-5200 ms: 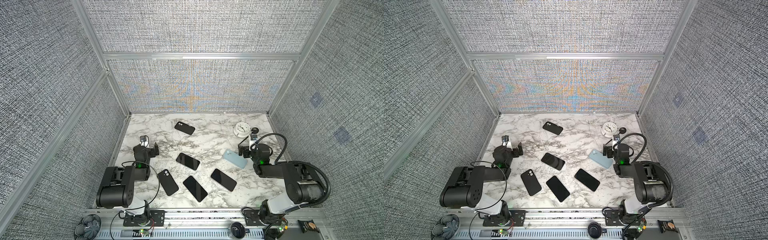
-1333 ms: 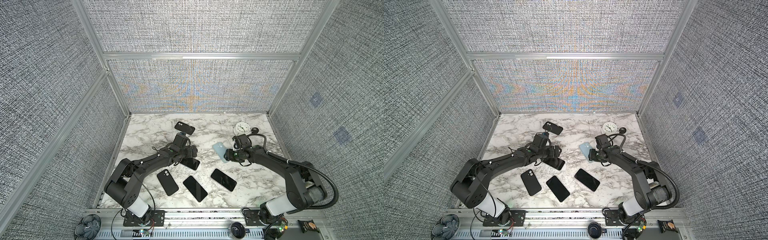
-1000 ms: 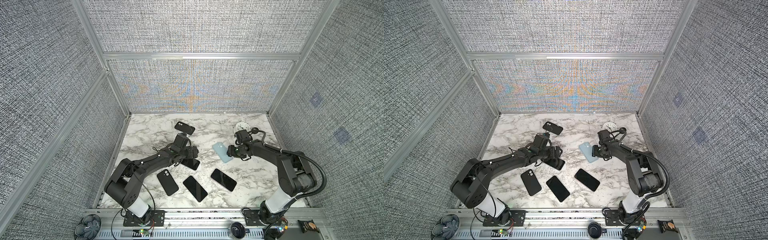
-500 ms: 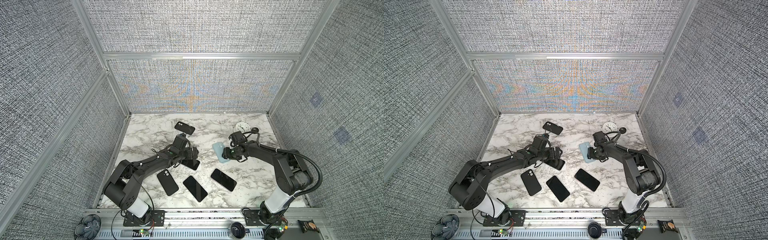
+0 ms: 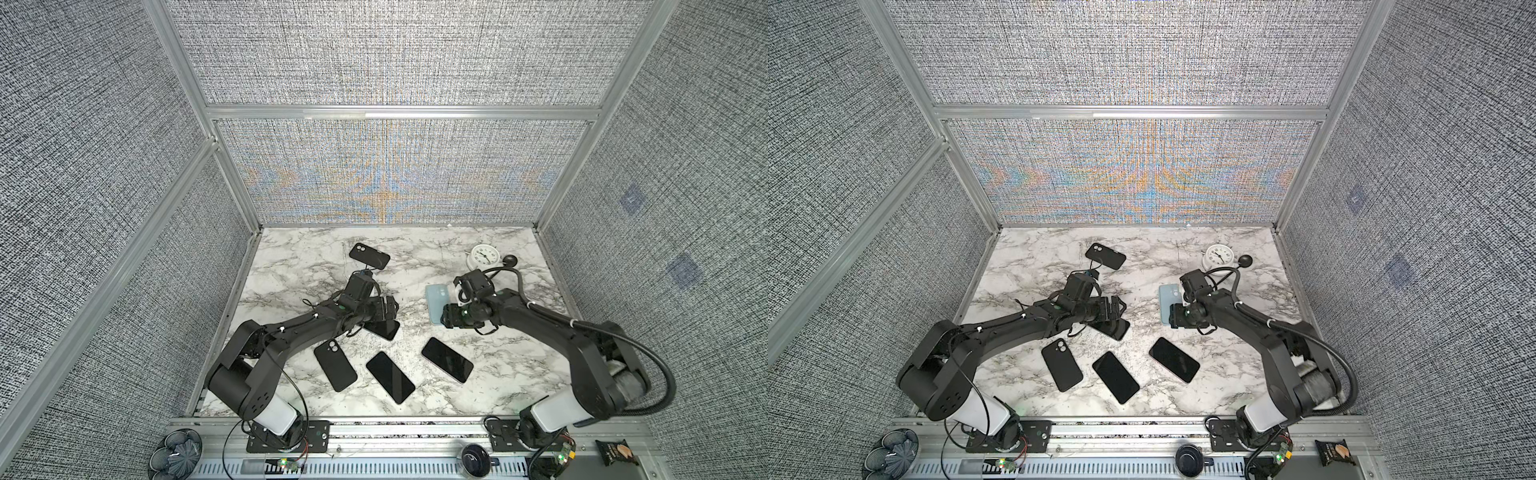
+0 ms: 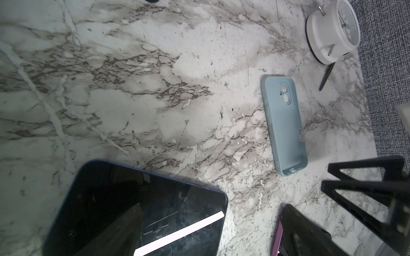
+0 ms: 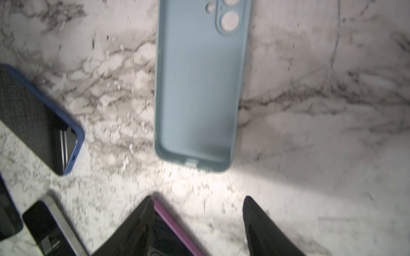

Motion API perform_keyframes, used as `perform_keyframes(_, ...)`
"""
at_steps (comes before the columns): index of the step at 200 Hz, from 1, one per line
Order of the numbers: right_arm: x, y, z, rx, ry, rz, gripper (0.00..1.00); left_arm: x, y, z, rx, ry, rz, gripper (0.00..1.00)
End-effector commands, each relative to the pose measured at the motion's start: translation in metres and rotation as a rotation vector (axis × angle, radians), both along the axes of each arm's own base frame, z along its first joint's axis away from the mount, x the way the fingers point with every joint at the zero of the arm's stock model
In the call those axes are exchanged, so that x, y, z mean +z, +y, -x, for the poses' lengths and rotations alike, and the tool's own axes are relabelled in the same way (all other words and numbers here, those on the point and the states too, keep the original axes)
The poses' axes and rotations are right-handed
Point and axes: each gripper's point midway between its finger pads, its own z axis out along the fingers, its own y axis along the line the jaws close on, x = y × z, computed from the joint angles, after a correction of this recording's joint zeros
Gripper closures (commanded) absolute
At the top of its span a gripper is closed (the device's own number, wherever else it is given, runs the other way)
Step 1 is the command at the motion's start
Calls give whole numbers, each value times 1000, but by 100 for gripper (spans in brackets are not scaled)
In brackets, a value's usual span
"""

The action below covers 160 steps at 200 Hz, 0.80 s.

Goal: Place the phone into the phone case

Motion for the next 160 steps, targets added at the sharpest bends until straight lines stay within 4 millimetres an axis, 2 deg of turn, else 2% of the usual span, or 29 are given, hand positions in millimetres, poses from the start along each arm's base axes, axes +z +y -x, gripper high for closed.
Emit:
perform_keyframes(1,-3,-15,38,28,53,75,28,10,-8,6,-44,4,44,2)
perform_keyframes(22,-3,-18,65,68,67,127,25,13,-15,12,-97,28,62,2)
perform_keyframes(45,-8,-20,85,119,72,176,21,8,-21,18,-129,60,83,1)
perform_keyframes(69,-8,-7,90,172,55,175,17,3,-23,21,-136,83,93,2)
perform_keyframes(120,-30,5,103,204,105,215,17,4,-21,27,-168,81,82,2)
perform_keyframes(160,-35,7,106,215,90,259,15,0,-18,32,-172,89,76,2)
